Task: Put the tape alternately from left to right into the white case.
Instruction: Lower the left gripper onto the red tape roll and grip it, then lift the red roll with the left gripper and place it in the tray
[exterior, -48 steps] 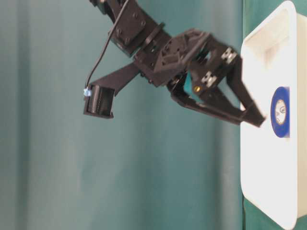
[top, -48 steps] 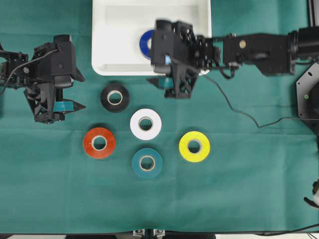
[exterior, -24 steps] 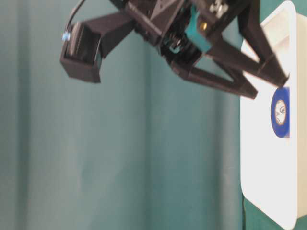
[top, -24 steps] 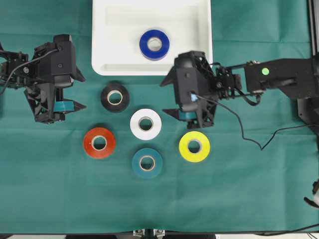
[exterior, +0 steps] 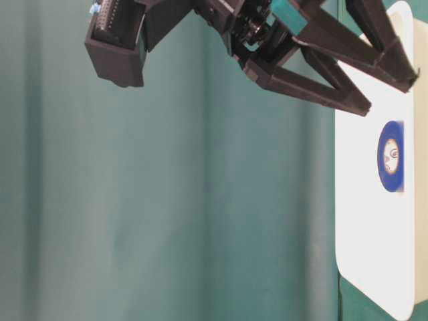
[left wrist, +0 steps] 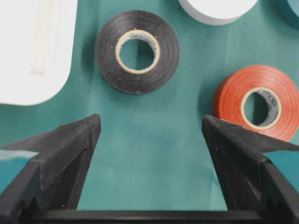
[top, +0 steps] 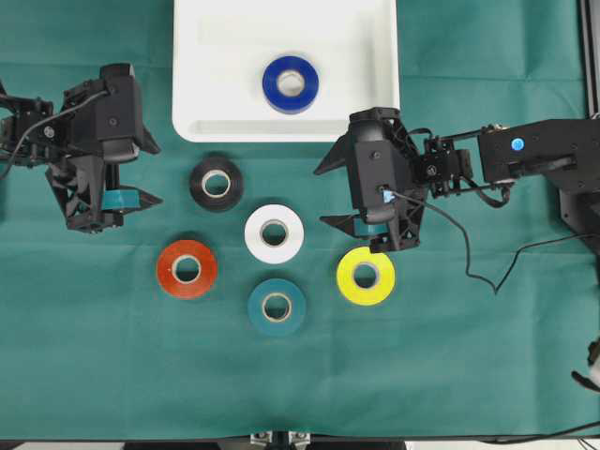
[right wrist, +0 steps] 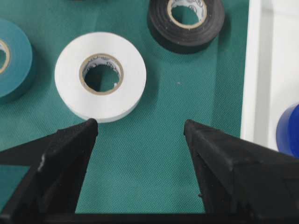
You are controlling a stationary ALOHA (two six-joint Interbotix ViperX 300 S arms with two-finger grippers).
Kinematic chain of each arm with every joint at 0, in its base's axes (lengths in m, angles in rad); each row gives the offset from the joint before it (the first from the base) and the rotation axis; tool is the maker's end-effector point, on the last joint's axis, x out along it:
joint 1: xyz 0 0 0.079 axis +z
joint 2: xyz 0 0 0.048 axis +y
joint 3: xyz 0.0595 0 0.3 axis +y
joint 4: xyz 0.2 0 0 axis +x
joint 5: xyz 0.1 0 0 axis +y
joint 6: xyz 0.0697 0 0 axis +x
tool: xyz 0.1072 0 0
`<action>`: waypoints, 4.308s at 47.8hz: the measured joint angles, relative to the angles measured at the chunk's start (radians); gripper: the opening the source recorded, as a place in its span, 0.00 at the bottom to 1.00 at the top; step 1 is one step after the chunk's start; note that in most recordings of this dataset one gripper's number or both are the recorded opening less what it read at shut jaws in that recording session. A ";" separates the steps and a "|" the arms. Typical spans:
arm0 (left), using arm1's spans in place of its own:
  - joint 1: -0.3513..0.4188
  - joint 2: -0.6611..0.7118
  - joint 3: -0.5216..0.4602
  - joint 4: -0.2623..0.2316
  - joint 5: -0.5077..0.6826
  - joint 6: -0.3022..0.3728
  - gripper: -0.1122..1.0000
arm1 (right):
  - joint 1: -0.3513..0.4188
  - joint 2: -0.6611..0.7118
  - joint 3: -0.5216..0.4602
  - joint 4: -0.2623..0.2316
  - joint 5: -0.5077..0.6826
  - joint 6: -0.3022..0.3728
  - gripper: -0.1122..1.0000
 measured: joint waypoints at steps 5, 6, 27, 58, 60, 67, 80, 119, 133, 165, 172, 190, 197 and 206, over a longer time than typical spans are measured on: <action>-0.012 0.003 0.000 -0.002 0.002 -0.029 0.83 | -0.002 0.000 0.002 -0.002 -0.002 0.000 0.82; -0.017 0.005 0.000 -0.002 0.000 -0.041 0.83 | 0.000 0.000 0.002 0.000 -0.003 0.000 0.82; -0.103 0.075 -0.009 0.000 -0.008 -0.225 0.83 | 0.000 0.000 0.006 -0.002 -0.003 0.000 0.82; -0.189 0.245 -0.072 -0.002 -0.078 -0.379 0.83 | 0.000 0.000 0.035 0.000 -0.026 0.000 0.82; -0.189 0.256 -0.075 -0.002 -0.078 -0.380 0.83 | 0.000 0.000 0.035 0.000 -0.026 0.000 0.82; -0.192 0.290 -0.077 -0.002 -0.078 -0.382 0.83 | 0.000 0.000 0.038 0.000 -0.028 -0.002 0.82; -0.193 0.344 -0.081 -0.002 -0.080 -0.383 0.83 | 0.000 0.000 0.043 0.000 -0.040 0.000 0.82; -0.193 0.414 -0.106 -0.002 -0.095 -0.379 0.80 | 0.000 0.000 0.044 -0.002 -0.058 -0.002 0.82; -0.192 0.414 -0.106 -0.002 -0.094 -0.365 0.21 | 0.000 0.000 0.046 0.000 -0.060 0.000 0.82; -0.199 0.353 -0.118 -0.002 -0.087 -0.359 0.07 | 0.002 0.000 0.046 0.000 -0.064 -0.005 0.82; -0.199 0.267 -0.135 0.000 -0.071 -0.348 0.07 | 0.000 0.000 0.046 -0.002 -0.064 -0.005 0.82; -0.175 0.167 -0.153 0.000 0.014 -0.333 0.07 | 0.000 0.000 0.046 -0.002 -0.069 -0.008 0.82; -0.127 0.166 -0.155 0.000 0.015 -0.330 0.07 | 0.002 0.000 0.046 -0.002 -0.069 -0.008 0.82; -0.046 0.167 -0.169 0.003 0.015 -0.252 0.07 | 0.000 0.000 0.046 -0.002 -0.071 -0.008 0.82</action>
